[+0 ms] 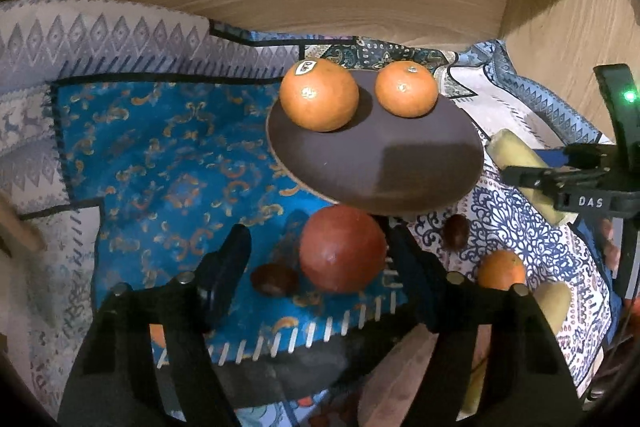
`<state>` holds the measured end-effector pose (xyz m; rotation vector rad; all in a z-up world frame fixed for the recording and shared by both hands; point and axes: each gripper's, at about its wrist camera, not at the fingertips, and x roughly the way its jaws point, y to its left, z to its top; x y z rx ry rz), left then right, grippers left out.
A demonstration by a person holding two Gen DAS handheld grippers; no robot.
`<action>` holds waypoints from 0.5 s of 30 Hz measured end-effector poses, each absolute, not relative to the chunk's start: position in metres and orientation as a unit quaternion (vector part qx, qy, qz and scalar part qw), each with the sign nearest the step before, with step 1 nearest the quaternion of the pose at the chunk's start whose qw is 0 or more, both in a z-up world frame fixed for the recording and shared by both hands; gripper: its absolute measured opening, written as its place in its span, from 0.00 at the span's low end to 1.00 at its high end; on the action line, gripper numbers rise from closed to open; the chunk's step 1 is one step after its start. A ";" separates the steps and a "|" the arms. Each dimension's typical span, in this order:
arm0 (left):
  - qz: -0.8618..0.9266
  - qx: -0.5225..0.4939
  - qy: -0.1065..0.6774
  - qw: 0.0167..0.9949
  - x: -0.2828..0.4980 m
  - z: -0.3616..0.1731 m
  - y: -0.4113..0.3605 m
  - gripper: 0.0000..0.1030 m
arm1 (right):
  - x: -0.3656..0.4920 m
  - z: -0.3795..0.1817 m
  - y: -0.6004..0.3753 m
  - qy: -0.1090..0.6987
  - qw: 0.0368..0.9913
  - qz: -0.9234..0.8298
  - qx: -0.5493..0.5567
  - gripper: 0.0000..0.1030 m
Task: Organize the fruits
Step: 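Move left gripper to the red fruit while right gripper approaches the green corn cob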
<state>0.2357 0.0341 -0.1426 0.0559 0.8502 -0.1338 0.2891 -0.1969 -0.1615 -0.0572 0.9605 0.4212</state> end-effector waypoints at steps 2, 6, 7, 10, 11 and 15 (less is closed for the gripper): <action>-0.067 0.029 0.416 0.906 0.239 -0.144 0.032 0.68 | 0.289 -0.161 -0.194 0.456 0.866 0.202 -0.031 0.47; -0.067 0.036 0.423 0.903 0.244 -0.149 0.030 0.63 | 0.288 -0.159 -0.190 0.451 0.867 0.209 -0.038 0.39; -0.070 0.032 0.424 0.903 0.245 -0.149 0.030 0.62 | 0.288 -0.159 -0.190 0.450 0.867 0.211 -0.038 0.39; -0.076 0.024 0.424 0.902 0.243 -0.148 0.032 0.57 | 0.288 -0.159 -0.194 0.449 0.866 0.221 -0.024 0.38; -0.079 0.023 0.424 0.902 0.243 -0.148 0.032 0.56 | 0.288 -0.158 -0.194 0.446 0.866 0.222 -0.023 0.37; -0.092 0.028 0.426 0.900 0.242 -0.149 0.028 0.47 | 0.280 -0.150 -0.195 0.424 0.877 0.223 -0.034 0.36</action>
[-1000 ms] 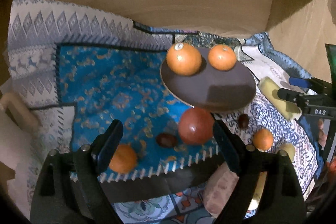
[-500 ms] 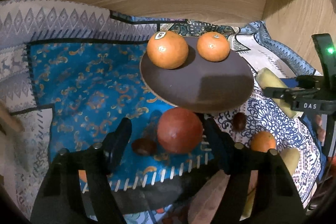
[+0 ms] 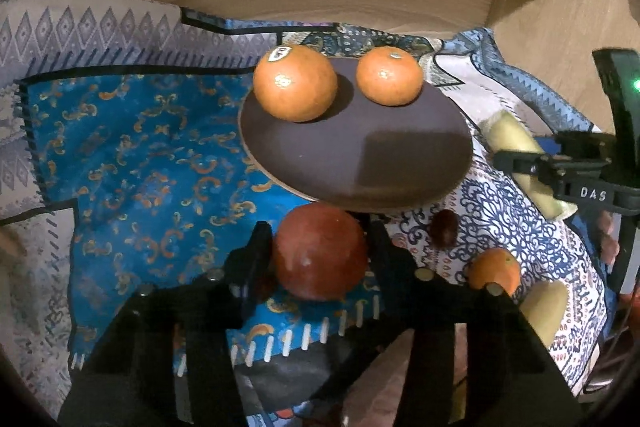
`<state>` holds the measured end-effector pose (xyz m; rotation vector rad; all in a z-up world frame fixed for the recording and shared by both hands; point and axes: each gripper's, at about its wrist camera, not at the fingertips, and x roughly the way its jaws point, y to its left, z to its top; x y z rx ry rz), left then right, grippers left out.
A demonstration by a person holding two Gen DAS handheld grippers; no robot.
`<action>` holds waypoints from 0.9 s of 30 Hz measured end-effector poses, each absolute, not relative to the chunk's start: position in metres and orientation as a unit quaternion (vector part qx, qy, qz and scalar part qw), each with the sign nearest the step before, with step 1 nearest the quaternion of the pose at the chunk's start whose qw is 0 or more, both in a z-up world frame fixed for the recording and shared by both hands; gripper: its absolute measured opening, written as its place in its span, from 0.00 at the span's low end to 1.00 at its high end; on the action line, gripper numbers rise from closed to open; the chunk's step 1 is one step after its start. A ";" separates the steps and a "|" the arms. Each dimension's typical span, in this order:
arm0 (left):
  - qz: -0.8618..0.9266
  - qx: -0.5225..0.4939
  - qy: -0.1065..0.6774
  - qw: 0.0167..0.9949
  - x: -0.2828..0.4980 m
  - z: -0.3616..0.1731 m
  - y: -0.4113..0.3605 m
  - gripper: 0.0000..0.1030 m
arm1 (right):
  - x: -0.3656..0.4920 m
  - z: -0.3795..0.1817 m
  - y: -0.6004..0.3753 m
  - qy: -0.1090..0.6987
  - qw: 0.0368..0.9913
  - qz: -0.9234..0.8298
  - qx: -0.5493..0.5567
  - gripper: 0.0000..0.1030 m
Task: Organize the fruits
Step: 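Move left gripper to the red fruit while right gripper approaches the green corn cob, then close left gripper on the red fruit while right gripper grasps the green corn cob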
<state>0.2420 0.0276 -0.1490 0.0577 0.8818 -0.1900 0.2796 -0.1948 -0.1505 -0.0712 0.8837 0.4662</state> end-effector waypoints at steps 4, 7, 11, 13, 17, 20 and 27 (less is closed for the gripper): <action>-0.091 0.036 0.425 0.900 0.242 -0.149 0.026 0.47 | 0.273 -0.139 -0.196 0.404 0.885 0.230 -0.032 0.35; -0.093 0.030 0.427 0.899 0.242 -0.149 0.028 0.47 | 0.270 -0.130 -0.196 0.391 0.890 0.234 -0.030 0.34; -0.092 0.019 0.430 0.898 0.241 -0.146 0.032 0.45 | 0.267 -0.118 -0.194 0.374 0.895 0.242 -0.026 0.33; -0.090 0.014 0.429 0.899 0.239 -0.143 0.034 0.45 | 0.265 -0.114 -0.191 0.367 0.897 0.245 -0.027 0.33; -0.084 0.007 0.421 0.903 0.232 -0.135 0.041 0.45 | 0.264 -0.107 -0.185 0.357 0.898 0.255 -0.030 0.33; -0.081 0.005 0.410 0.909 0.229 -0.125 0.045 0.45 | 0.264 -0.101 -0.178 0.349 0.899 0.263 -0.033 0.33; -0.079 0.005 0.381 0.921 0.230 -0.100 0.047 0.45 | 0.268 -0.088 -0.154 0.324 0.901 0.286 -0.048 0.33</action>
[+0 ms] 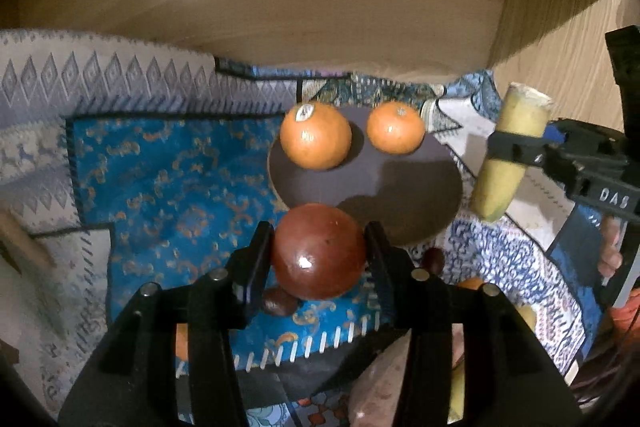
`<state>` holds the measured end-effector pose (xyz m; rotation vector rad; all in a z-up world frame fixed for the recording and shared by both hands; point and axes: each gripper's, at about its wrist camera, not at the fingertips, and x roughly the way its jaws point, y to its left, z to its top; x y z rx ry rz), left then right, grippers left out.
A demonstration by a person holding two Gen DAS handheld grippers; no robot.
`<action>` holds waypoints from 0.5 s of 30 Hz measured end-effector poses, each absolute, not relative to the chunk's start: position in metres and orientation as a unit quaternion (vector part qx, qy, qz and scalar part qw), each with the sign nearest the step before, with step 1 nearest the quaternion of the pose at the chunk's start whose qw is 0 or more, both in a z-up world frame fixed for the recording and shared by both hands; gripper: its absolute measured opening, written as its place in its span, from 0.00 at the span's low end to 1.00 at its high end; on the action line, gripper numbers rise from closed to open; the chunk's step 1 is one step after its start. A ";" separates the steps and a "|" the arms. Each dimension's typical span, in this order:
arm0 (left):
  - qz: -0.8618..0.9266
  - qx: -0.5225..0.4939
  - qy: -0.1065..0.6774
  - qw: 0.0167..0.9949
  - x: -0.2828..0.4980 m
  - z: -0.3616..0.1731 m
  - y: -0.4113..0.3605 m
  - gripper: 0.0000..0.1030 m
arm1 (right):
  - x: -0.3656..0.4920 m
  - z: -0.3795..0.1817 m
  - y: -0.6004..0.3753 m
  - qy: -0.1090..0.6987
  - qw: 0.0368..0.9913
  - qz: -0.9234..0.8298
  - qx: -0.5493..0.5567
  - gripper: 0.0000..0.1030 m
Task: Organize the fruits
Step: 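Close left gripper on the red fruit while right gripper grasps the green corn cob, then lower the red fruit and green corn cob onto the dark plate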
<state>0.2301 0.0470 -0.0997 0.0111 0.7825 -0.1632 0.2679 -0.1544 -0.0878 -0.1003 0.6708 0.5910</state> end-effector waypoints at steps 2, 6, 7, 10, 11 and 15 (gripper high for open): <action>-0.079 0.006 0.375 0.924 0.233 -0.094 0.046 0.45 | 0.270 -0.085 -0.147 0.320 0.899 0.293 -0.052 0.33; -0.080 0.003 0.369 0.926 0.244 -0.088 0.045 0.45 | 0.275 -0.088 -0.138 0.321 0.896 0.303 -0.045 0.33; -0.081 0.002 0.369 0.926 0.247 -0.088 0.045 0.45 | 0.277 -0.089 -0.135 0.323 0.895 0.306 -0.042 0.33; -0.082 -0.002 0.371 0.925 0.257 -0.088 0.045 0.45 | 0.285 -0.094 -0.128 0.333 0.890 0.309 -0.040 0.33; -0.083 -0.002 0.372 0.924 0.260 -0.089 0.044 0.45 | 0.288 -0.095 -0.125 0.335 0.889 0.309 -0.041 0.33; -0.089 0.002 0.378 0.921 0.271 -0.092 0.041 0.45 | 0.299 -0.096 -0.118 0.340 0.886 0.311 -0.046 0.33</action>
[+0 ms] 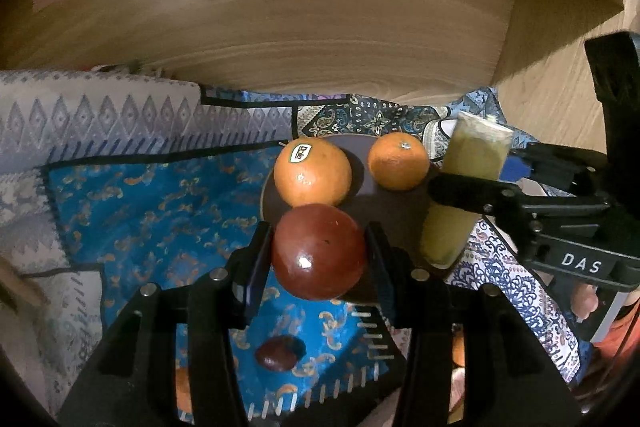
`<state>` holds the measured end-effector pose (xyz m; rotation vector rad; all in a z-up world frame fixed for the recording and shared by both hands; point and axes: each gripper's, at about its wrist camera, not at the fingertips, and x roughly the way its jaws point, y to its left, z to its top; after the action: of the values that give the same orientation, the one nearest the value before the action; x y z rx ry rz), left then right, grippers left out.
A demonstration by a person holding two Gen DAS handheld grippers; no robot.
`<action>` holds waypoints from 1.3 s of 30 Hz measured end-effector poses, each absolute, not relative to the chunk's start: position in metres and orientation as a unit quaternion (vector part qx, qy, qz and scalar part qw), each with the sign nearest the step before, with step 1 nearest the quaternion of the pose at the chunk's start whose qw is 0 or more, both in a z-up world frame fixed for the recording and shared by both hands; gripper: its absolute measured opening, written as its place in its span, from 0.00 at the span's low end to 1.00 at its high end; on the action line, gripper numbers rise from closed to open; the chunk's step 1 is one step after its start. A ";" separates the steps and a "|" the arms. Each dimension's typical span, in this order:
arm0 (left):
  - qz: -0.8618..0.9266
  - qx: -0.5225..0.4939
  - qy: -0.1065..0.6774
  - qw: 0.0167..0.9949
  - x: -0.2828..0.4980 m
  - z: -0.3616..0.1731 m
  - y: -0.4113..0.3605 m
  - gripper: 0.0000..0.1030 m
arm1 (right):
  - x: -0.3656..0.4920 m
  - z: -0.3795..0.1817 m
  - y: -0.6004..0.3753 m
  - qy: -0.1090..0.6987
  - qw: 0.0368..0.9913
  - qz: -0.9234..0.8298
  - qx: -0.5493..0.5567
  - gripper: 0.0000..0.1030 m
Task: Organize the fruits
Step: 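Lower the red fruit and green corn cob onto the dark plate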
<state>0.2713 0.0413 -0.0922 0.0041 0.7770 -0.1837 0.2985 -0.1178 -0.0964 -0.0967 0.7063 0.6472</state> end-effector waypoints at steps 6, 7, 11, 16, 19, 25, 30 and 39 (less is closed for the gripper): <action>-0.090 0.007 0.392 0.916 0.290 -0.102 0.040 0.45 | 0.318 -0.107 -0.111 0.363 0.878 0.308 -0.046 0.33; -0.091 0.006 0.395 0.914 0.293 -0.103 0.040 0.45 | 0.321 -0.110 -0.110 0.367 0.877 0.306 -0.047 0.33; -0.092 0.008 0.406 0.909 0.304 -0.110 0.040 0.45 | 0.327 -0.113 -0.107 0.371 0.875 0.307 -0.048 0.33; -0.097 -0.001 0.415 0.904 0.314 -0.117 0.041 0.45 | 0.327 -0.117 -0.099 0.370 0.874 0.306 -0.071 0.33; -0.099 -0.002 0.423 0.901 0.319 -0.122 0.040 0.45 | 0.331 -0.120 -0.101 0.378 0.873 0.300 -0.067 0.34; -0.099 0.001 0.433 0.896 0.323 -0.128 0.037 0.45 | 0.340 -0.124 -0.108 0.401 0.865 0.299 -0.041 0.34; -0.098 0.001 0.435 0.895 0.320 -0.127 0.037 0.47 | 0.342 -0.125 -0.110 0.408 0.864 0.291 -0.039 0.34; -0.084 0.002 0.387 0.918 0.303 -0.099 0.042 0.65 | 0.326 -0.097 -0.126 0.363 0.889 0.276 -0.033 0.44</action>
<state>0.3035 0.0417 -0.0992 0.0036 0.7963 -0.1724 0.3257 -0.1262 -0.0967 -0.0682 0.7545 0.5731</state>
